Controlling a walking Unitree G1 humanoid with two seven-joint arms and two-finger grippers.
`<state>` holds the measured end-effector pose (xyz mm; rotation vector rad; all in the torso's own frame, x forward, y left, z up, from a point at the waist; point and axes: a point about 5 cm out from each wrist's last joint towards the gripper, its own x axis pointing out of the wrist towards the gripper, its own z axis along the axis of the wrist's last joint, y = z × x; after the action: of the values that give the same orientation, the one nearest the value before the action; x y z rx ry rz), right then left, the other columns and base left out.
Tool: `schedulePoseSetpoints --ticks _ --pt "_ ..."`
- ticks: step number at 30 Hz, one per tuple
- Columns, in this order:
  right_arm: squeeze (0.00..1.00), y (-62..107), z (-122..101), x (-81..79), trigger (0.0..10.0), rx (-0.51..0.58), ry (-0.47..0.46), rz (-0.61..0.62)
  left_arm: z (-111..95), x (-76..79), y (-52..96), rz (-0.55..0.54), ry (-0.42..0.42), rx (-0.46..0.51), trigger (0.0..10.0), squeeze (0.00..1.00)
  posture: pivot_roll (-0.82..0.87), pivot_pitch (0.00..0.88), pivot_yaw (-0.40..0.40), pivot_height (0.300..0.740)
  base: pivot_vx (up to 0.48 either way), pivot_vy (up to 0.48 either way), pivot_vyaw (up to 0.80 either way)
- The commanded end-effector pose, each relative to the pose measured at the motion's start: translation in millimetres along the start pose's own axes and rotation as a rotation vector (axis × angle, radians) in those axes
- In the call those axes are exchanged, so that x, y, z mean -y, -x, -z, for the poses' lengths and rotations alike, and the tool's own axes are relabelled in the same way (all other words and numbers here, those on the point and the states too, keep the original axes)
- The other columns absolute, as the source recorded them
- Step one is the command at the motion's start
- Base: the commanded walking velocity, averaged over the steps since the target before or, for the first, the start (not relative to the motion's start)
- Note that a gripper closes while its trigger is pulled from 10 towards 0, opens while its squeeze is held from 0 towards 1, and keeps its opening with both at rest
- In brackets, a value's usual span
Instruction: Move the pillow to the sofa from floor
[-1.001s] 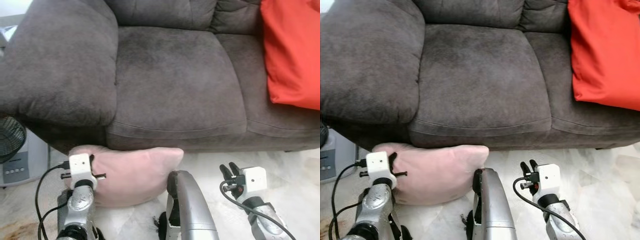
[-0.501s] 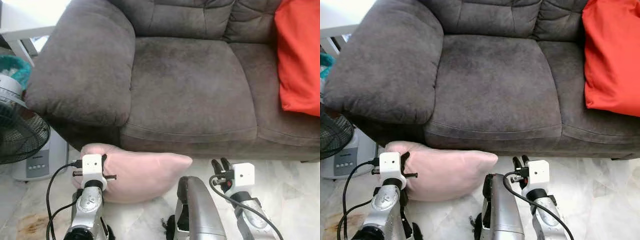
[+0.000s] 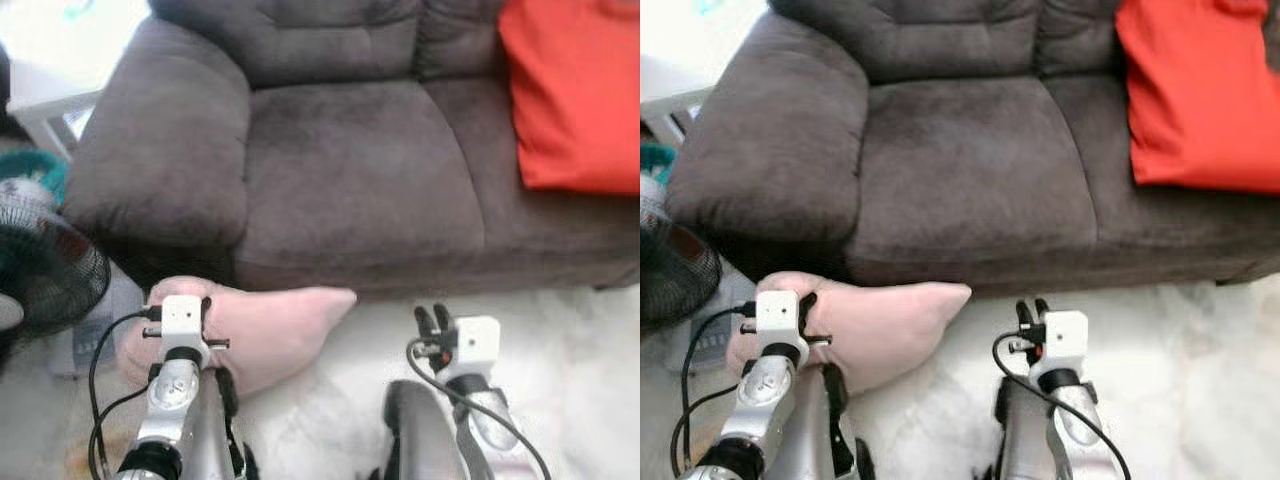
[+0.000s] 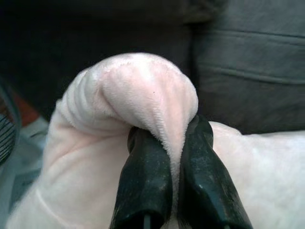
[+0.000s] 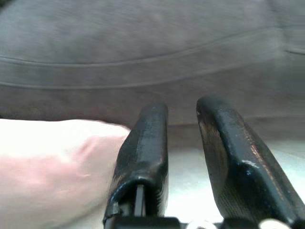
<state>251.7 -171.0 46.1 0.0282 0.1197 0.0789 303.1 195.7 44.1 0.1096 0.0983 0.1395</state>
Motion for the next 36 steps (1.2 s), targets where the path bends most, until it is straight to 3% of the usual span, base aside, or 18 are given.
schedulePoseSetpoints --ticks 1,12,36 --pt "0.00 2.5 10.0 1.8 10.0 -0.033 -0.012 0.015 -19.9 -3.8 -9.8 -0.010 -0.008 0.084 10.0 0.00 0.04 0.049 0.003 0.472 -0.386 0.000 0.00" --pt "0.00 0.4 25.2 5.7 10.0 -0.077 -0.017 0.019 -20.4 -8.5 -10.5 -0.017 -0.013 0.081 10.0 0.00 0.04 0.020 0.001 0.472 -0.023 0.000 0.00" --pt "0.00 -1.3 39.7 11.7 10.0 -0.099 -0.017 0.016 -18.4 -5.8 -10.5 -0.018 -0.002 0.068 10.0 0.00 0.04 0.033 -0.008 0.472 -0.363 0.000 0.00"
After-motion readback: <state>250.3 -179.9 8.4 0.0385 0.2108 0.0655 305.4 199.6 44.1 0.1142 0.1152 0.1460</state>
